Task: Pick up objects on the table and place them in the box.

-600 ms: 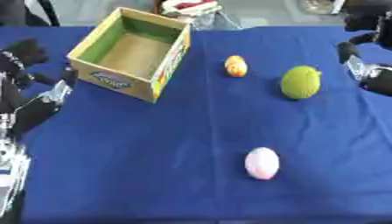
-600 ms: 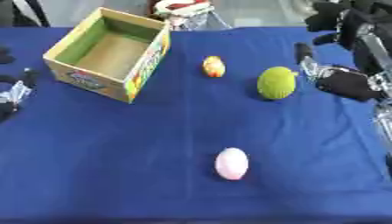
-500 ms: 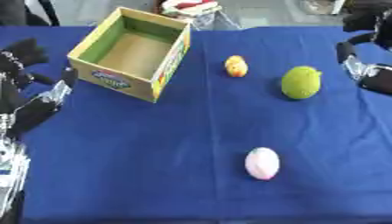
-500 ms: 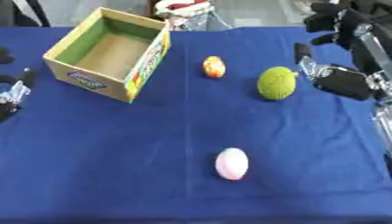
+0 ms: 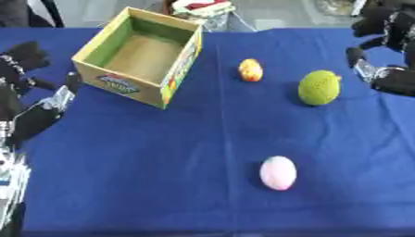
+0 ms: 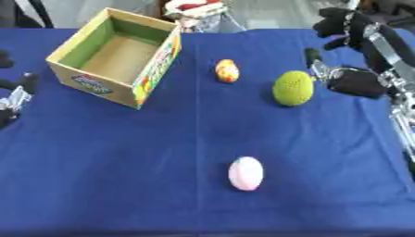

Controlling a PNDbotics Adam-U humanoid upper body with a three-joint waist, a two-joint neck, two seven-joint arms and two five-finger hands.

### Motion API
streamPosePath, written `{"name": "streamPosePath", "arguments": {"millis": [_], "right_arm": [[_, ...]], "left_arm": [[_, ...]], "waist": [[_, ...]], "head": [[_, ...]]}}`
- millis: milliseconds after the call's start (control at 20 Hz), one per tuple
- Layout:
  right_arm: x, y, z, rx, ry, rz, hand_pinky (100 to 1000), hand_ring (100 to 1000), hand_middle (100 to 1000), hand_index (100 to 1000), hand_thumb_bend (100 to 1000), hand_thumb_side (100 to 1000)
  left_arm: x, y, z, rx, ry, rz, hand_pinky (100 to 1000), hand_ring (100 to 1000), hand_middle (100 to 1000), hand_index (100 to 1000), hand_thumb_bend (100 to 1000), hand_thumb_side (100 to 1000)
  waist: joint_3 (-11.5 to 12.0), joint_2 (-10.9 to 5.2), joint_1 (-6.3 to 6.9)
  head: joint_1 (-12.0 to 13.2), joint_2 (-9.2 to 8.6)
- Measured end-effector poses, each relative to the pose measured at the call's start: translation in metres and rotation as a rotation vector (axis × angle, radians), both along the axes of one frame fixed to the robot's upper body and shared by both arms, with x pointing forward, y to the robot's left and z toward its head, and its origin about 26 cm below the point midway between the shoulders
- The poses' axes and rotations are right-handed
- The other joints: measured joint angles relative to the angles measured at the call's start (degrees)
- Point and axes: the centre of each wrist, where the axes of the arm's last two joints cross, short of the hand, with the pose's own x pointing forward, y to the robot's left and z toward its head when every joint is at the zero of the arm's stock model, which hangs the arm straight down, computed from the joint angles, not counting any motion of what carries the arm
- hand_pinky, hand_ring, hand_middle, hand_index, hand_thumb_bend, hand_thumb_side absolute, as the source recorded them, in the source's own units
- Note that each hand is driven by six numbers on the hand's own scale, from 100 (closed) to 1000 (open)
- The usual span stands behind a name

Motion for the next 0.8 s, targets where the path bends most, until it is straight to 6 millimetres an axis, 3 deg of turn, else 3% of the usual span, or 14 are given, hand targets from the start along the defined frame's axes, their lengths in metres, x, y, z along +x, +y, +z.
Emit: {"name": "streamPosePath", "arguments": {"millis": [350,800], "right_arm": [[0.021,-0.014,-0.015,-0.068,0.109,-0.032,730,805,783,906,231,258],[0.043,-0.034,-0.042,-0.178,0.222,-0.133,757,840,846,918,380,241]], "left_arm": [[0.000,0.000,0.000,0.002,0.000,-0.004,502,739,689,824,540,267],[0.000,-0.002,0.000,0.003,0.001,-0.010,502,739,689,824,541,267]], "waist": [[0.2,-0.01,0.00],[0.4,0.02,0.06]], "head": [[-0.2,0.00],[-0.4,0.00]]}}
